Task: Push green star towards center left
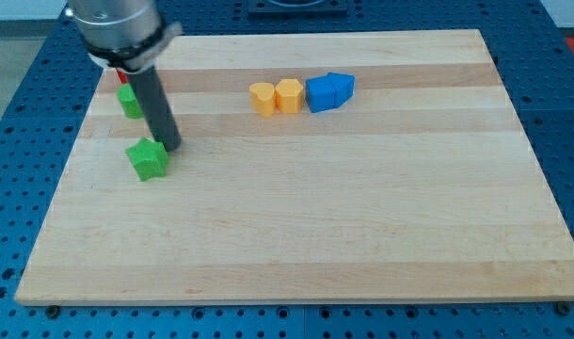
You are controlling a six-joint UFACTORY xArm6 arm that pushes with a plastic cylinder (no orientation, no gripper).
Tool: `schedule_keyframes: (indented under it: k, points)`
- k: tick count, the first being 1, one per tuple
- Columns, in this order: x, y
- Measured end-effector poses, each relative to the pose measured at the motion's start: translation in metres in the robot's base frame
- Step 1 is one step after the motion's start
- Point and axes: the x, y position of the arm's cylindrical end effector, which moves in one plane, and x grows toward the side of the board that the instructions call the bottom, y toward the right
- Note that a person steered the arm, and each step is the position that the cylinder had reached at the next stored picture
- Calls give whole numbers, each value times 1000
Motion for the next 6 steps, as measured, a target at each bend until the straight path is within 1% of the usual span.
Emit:
schedule_keyframes:
  k: [1,2,3,4,5,6]
  points:
    - [35,31]
    - [64,27]
    - [55,5]
    - [31,-25]
    - [23,-55]
    - [50,-51]
